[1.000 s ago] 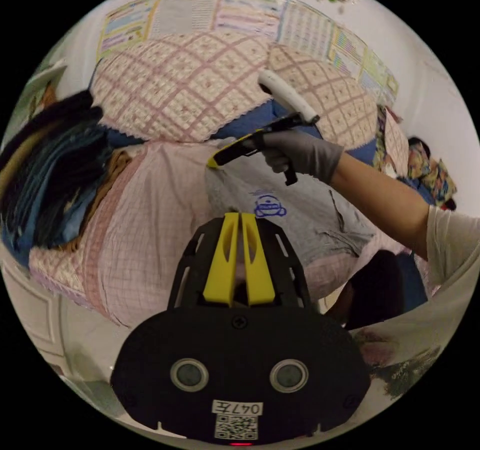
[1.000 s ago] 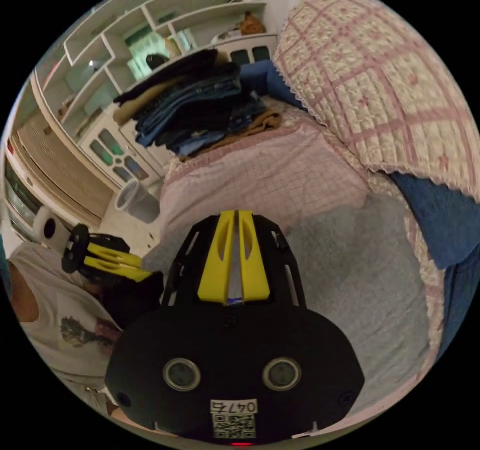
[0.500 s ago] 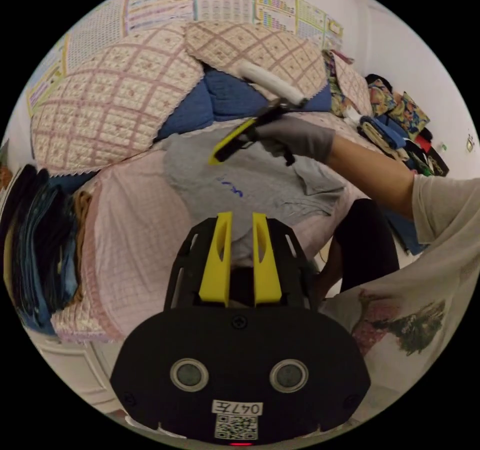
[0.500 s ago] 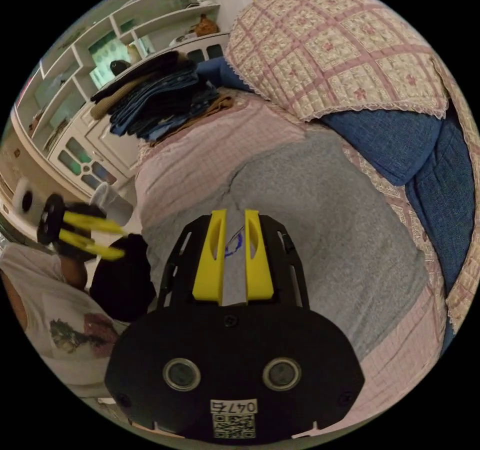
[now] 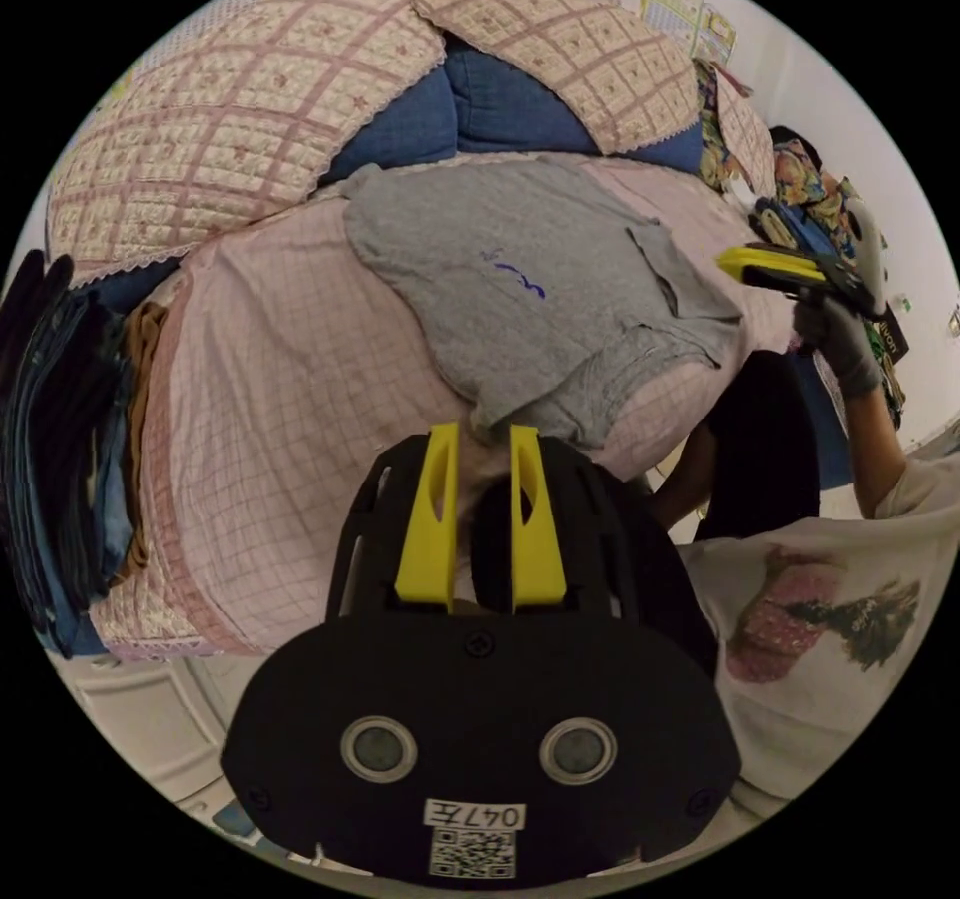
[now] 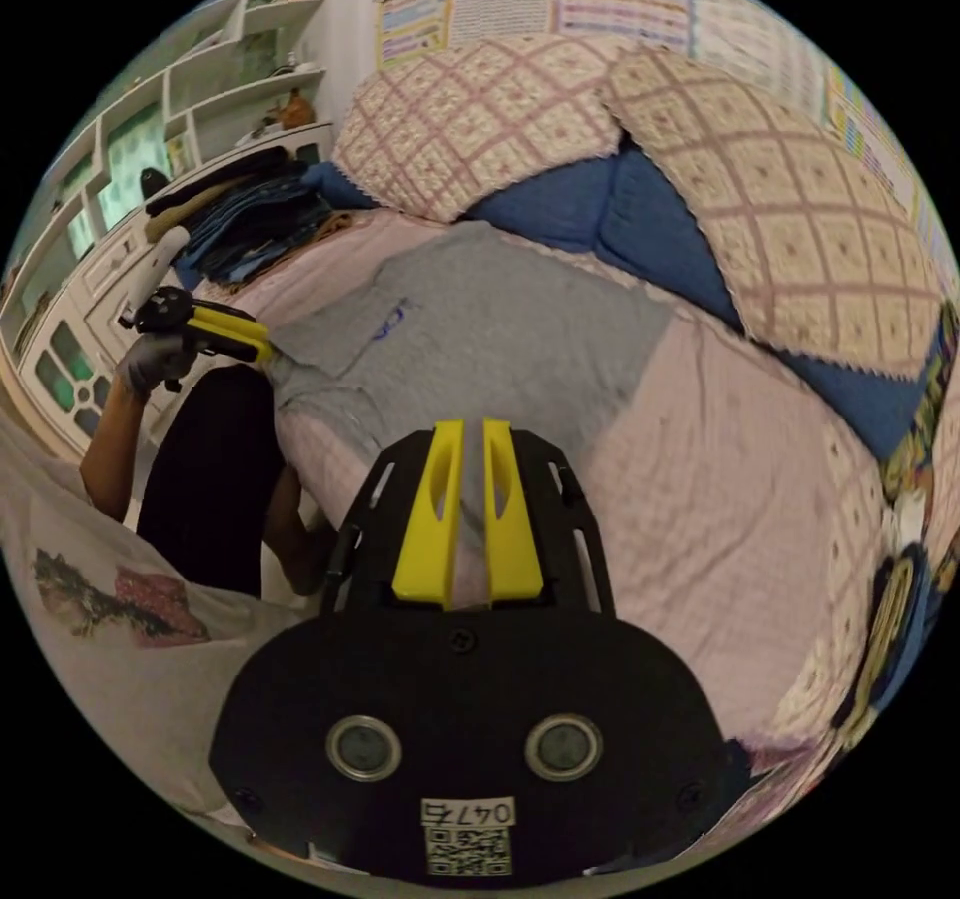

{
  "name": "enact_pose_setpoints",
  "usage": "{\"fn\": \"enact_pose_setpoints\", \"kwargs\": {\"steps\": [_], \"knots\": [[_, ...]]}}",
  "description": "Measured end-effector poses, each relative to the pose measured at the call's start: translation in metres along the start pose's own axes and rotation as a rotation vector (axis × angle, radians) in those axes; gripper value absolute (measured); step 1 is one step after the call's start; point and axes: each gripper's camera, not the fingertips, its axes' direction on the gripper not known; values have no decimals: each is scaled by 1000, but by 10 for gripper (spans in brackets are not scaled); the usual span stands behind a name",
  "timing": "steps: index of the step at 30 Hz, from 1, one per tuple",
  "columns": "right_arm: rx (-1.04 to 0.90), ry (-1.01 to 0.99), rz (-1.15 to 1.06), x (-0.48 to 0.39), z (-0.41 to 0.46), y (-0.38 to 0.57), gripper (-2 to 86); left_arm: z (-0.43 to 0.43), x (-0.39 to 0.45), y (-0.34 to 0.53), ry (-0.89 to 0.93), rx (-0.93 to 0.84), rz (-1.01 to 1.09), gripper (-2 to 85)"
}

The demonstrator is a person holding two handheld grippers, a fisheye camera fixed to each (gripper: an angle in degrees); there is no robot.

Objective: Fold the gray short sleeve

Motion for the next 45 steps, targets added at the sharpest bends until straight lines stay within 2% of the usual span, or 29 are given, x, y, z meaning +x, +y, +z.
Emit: {"fn": "enact_pose_setpoints", "kwargs": {"steps": [3,6,9,12,13,15,18,20,25,29,32,35,39,45], "knots": [[-9,38,89,17,-33,37,-2,-7,1,3,56,22,-12,-4],[1,48,135,22,-60,61,-2,-24,-7,20,128,73,-72,-7],[3,54,123,17,-79,73,7,-18,-31,38,176,47,-168,-6],[11,109,93,9,-100,78,37,-22,-28,45,207,49,-148,6],[40,115,62,4,-112,81,48,-26,-24,46,182,47,-134,20],[93,109,-15,-7,-132,85,57,-46,-5,53,16,66,-79,56],[136,143,-175,-34,-155,92,67,-73,24,67,-158,138,60,67],[148,129,-274,-61,-164,94,70,-87,40,76,-212,194,118,66],[146,-13,-444,-145,-163,61,48,-110,65,94,-253,260,177,59],[95,-21,-675,-231,-133,28,34,-122,80,95,-230,259,210,69],[41,-75,-760,-264,-114,22,28,-133,98,92,-159,275,306,94],[19,-18,-797,-280,-106,24,19,-138,117,86,-173,251,416,113],[73,-15,-742,-279,-128,22,4,-138,136,72,-178,183,529,128],[96,-201,-534,-237,-170,1,-3,-141,147,42,-195,134,576,128]]}}
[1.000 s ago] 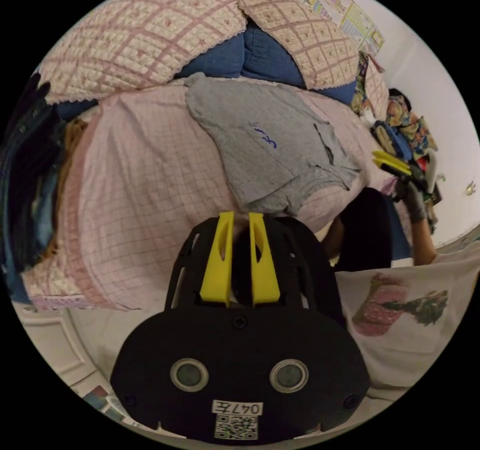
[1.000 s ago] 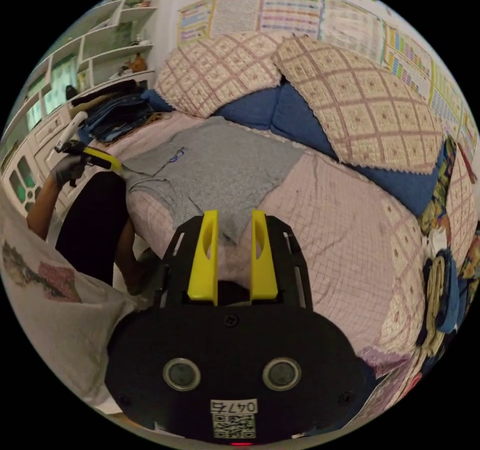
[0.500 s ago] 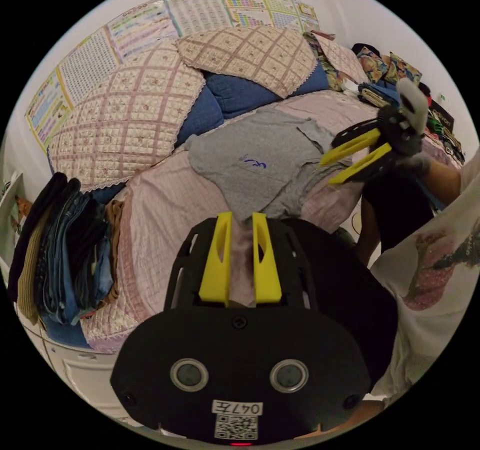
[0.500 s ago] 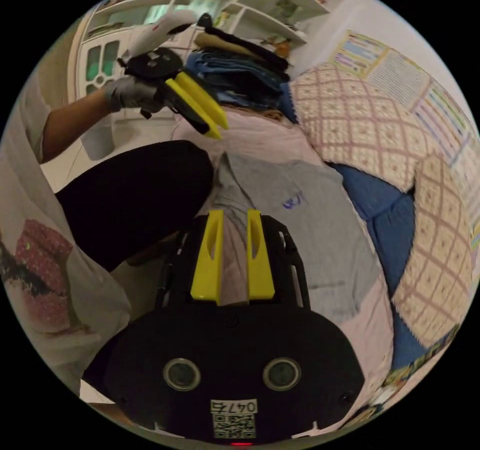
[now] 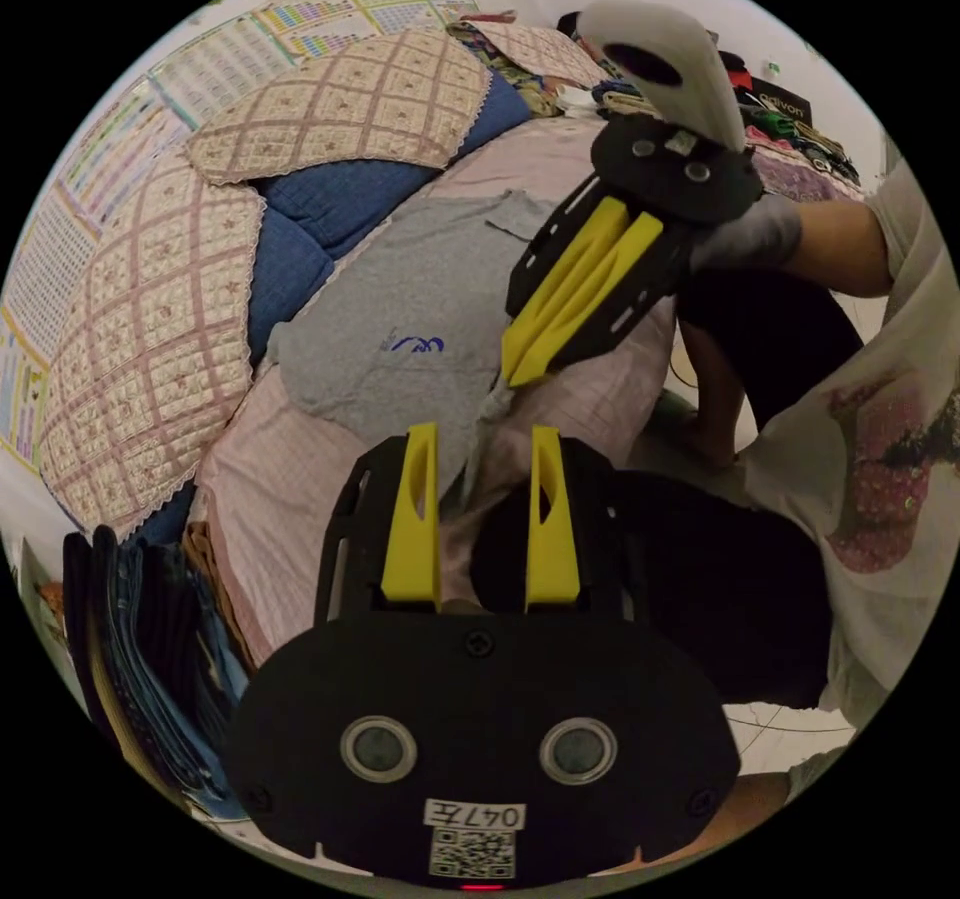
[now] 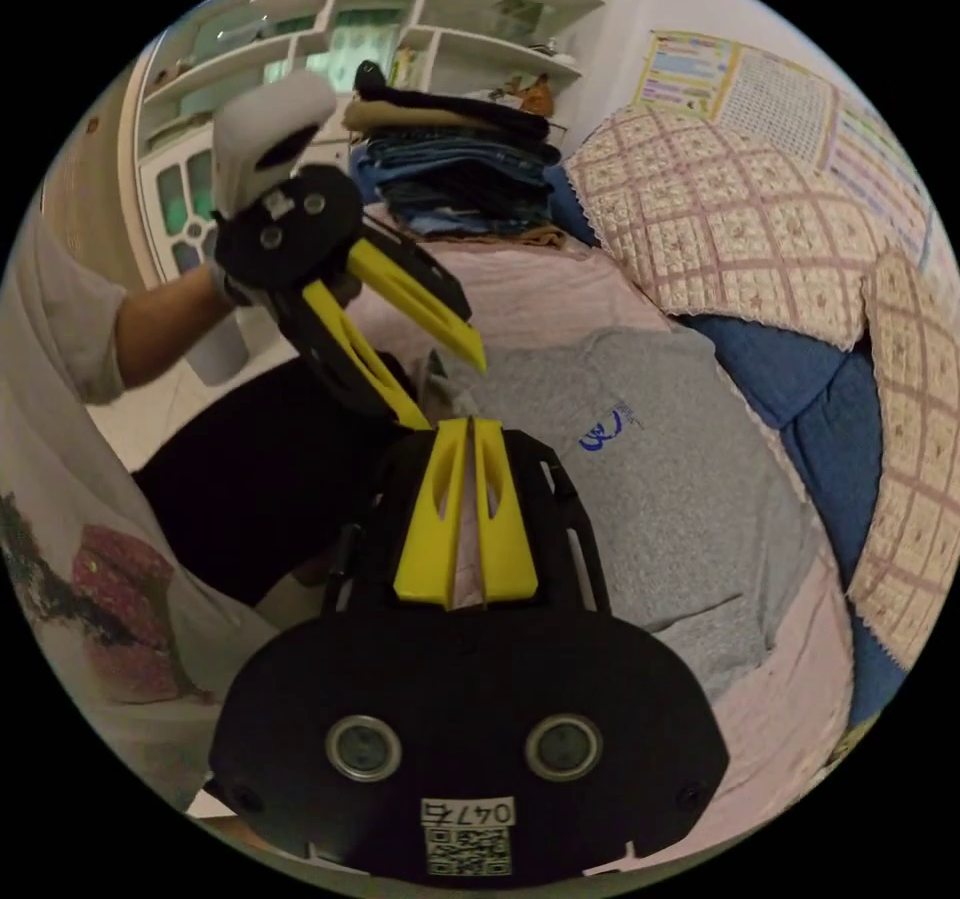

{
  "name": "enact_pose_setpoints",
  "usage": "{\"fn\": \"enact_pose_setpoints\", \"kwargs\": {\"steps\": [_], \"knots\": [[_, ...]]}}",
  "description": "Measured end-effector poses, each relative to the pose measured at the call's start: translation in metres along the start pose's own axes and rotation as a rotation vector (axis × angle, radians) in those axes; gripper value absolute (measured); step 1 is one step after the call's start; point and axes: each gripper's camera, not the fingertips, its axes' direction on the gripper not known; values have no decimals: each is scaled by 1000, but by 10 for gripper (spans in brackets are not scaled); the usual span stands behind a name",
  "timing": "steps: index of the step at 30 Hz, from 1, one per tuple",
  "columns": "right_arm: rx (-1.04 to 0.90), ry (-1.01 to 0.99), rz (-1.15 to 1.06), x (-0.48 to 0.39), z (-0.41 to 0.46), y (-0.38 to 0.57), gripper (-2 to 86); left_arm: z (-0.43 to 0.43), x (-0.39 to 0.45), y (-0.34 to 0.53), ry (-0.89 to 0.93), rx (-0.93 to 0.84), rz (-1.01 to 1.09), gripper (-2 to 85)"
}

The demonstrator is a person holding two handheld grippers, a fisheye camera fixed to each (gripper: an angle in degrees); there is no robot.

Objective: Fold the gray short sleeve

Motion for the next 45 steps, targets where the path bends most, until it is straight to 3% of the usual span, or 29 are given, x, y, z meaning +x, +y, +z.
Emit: {"fn": "enact_pose_setpoints", "kwargs": {"steps": [5,8,13,16,25,45], "knots": [[72,-105,93,22,-32,9,-5,-1,-7,-21,-20,-81,25,101],[102,-105,97,22,-51,21,6,-6,-10,-24,-95,-120,14,26],[132,161,83,24,-123,88,52,-30,-18,-24,-105,-109,5,-5],[-18,329,115,29,-143,142,90,-43,-26,-25,-94,-104,4,-7],[-257,457,-59,-9,-103,173,94,-80,-65,-40,-40,-138,0,-7],[-276,659,-194,29,-62,207,12,-122,-130,-45,-37,-181,20,-7]]}}
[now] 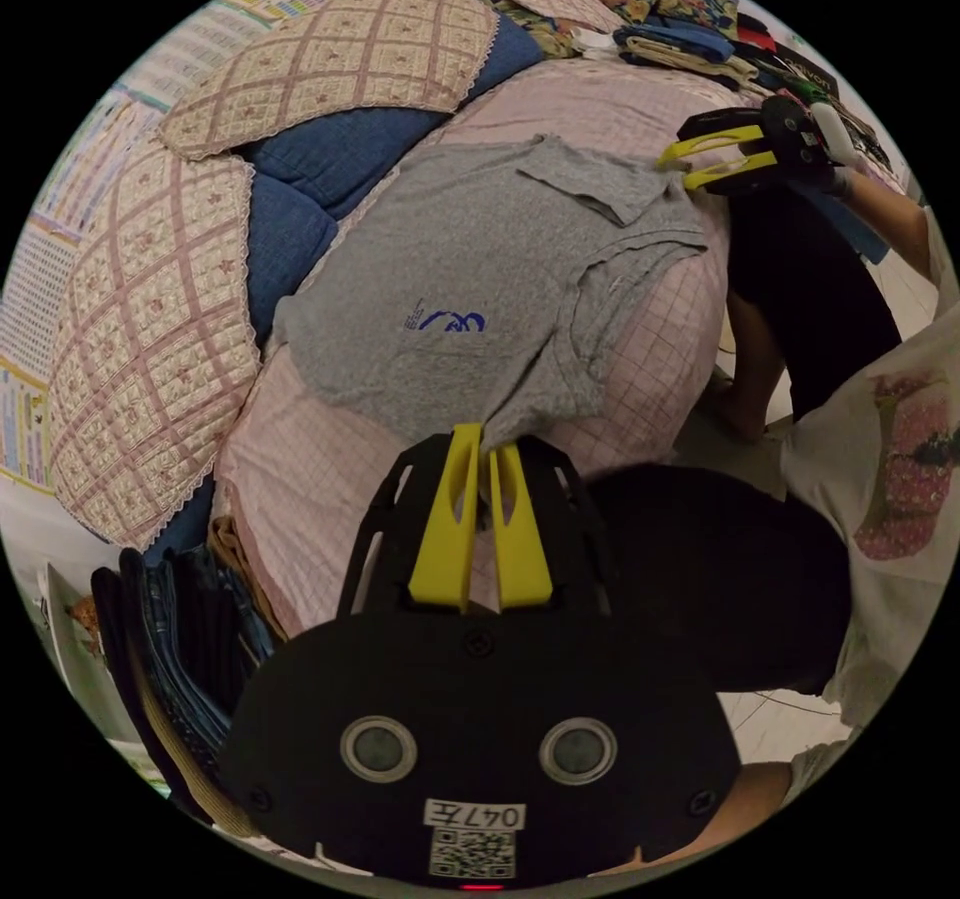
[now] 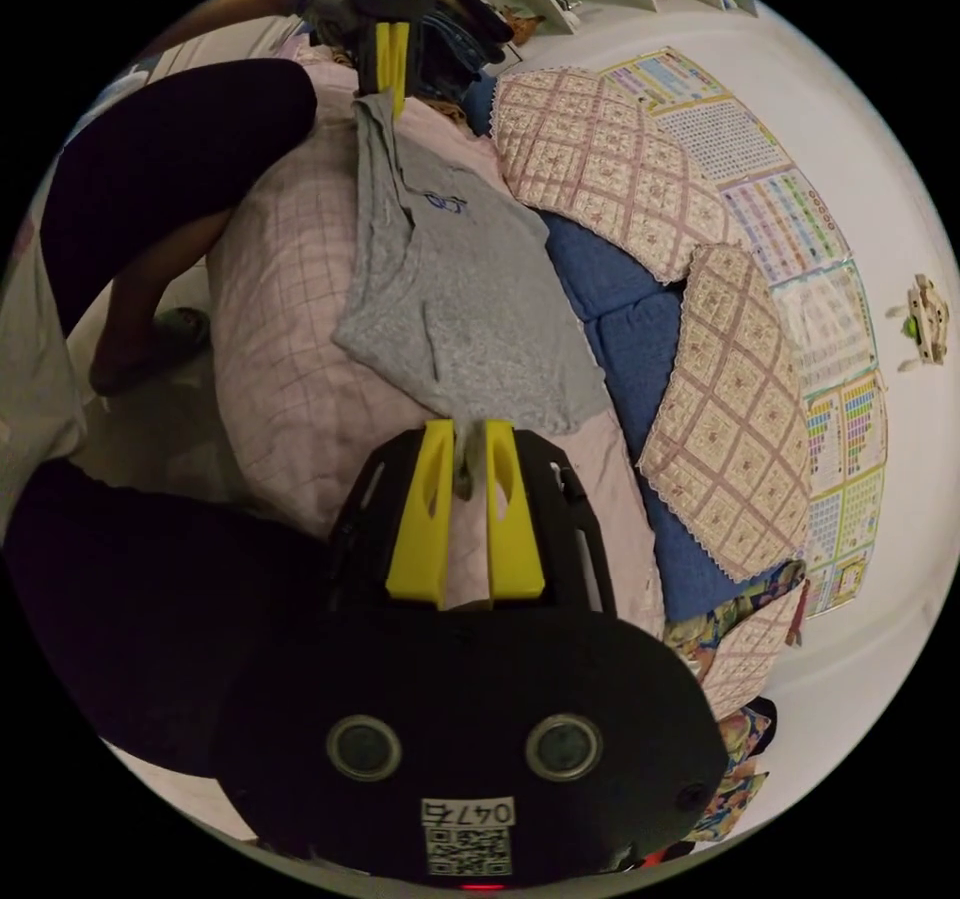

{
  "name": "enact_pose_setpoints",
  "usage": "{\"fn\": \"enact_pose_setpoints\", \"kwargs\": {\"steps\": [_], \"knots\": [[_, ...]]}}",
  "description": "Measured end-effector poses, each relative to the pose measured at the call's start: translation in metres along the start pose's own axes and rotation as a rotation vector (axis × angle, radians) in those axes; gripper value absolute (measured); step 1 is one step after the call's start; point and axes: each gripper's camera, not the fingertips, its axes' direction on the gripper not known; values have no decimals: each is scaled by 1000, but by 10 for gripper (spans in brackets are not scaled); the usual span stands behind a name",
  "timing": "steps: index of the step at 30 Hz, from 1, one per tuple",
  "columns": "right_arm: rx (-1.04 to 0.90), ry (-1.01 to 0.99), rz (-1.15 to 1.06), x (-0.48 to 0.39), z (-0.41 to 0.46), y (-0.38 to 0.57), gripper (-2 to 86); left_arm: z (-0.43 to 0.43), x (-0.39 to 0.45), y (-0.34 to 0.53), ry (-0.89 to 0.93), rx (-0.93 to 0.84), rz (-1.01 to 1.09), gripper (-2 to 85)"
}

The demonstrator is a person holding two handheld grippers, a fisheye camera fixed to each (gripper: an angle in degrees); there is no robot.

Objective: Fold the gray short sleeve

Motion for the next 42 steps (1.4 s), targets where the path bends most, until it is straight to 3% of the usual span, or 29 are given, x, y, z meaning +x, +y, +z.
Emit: {"fn": "enact_pose_setpoints", "kwargs": {"steps": [11,21,25,30,36,42], "knots": [[24,-219,-11,79,21,16,-2,-43,-48,-1,-108,35,36,-8],[50,-532,-54,102,42,55,-1,-86,-77,8,25,-3,182,-7],[59,-592,2,130,104,67,-1,-53,-123,-13,81,-10,189,-7],[73,-701,110,207,214,73,-1,22,-260,-86,268,-50,208,-7],[-35,-937,249,306,402,82,-1,132,-433,-198,596,-151,158,-6],[-105,-1071,355,348,561,103,-1,243,-519,-262,713,-253,99,-6]]}}
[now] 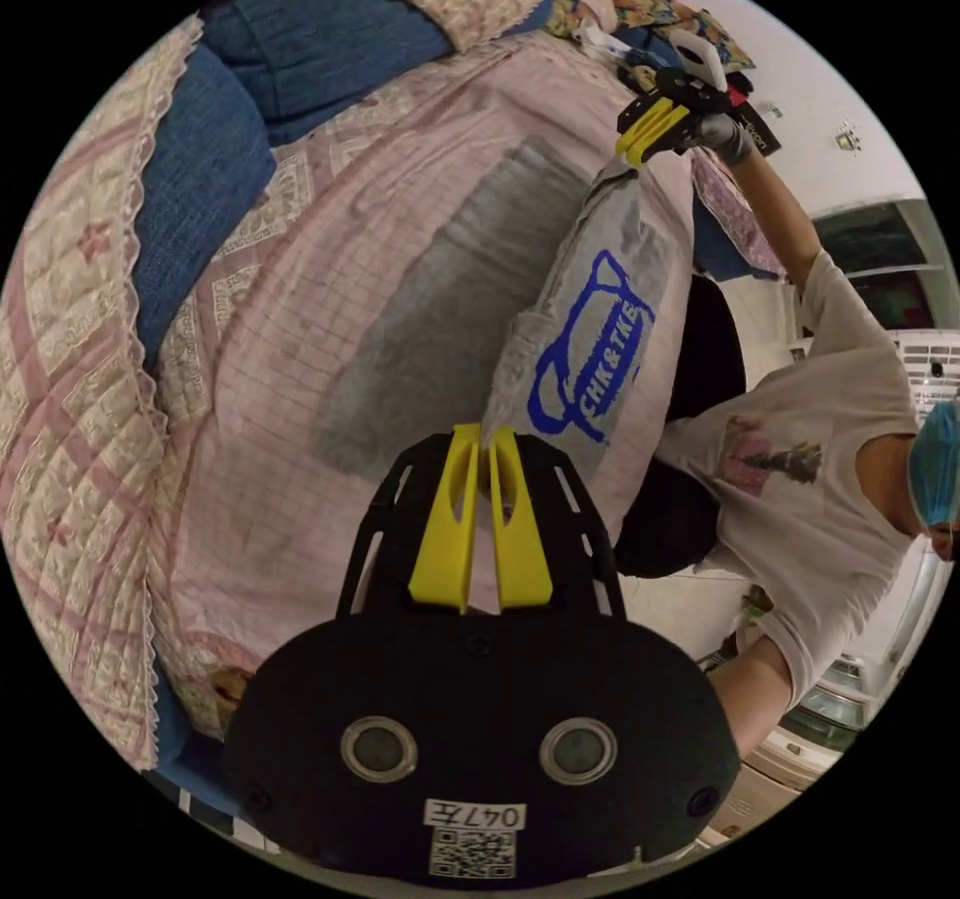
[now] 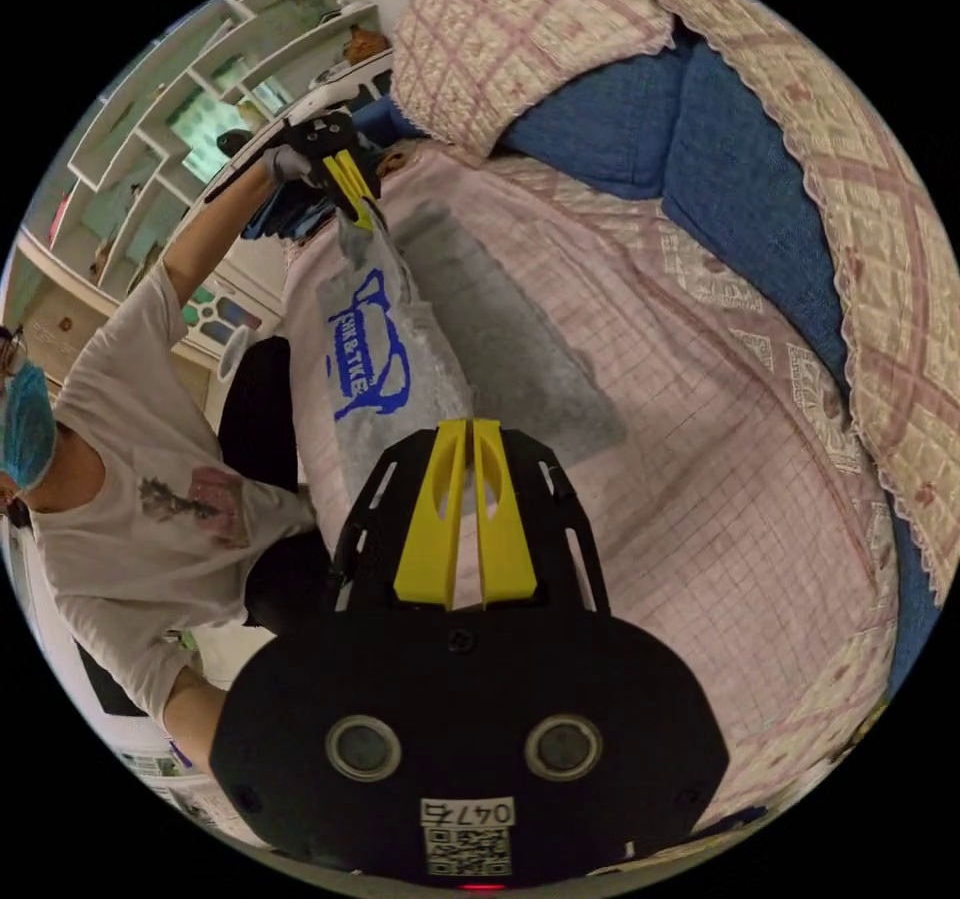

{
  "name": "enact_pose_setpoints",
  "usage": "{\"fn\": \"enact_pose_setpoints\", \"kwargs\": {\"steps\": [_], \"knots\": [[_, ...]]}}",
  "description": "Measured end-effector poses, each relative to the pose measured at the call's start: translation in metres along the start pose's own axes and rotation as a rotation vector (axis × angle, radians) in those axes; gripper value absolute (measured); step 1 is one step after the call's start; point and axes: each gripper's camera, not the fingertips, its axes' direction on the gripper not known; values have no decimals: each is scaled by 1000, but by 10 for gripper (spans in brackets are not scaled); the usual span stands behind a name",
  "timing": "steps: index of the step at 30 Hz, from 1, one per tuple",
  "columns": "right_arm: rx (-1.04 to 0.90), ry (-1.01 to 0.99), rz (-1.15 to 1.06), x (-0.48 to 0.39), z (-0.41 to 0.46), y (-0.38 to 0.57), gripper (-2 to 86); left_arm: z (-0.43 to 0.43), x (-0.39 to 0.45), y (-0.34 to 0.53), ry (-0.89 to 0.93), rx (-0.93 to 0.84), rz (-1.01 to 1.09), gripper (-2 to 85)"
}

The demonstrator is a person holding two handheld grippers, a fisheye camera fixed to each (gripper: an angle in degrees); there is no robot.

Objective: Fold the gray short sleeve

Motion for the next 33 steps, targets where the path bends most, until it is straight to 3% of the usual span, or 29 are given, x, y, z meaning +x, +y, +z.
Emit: {"fn": "enact_pose_setpoints", "kwargs": {"steps": [12,16,19,22,24,27,33], "knots": [[-3,-50,49,135,52,-20,7,62,-104,-18,52,-14,-121,40],[208,30,170,156,36,4,39,71,-104,4,-24,61,-191,77],[380,56,276,152,20,35,48,70,-95,46,-93,218,-285,83],[313,133,358,133,32,51,49,72,-75,107,-169,417,-469,80],[280,161,363,118,45,56,50,93,-40,154,-105,544,-544,77],[281,158,385,107,63,57,51,143,21,190,-67,595,-571,75],[340,64,464,115,83,41,8,257,139,207,-190,592,-571,67]]}}
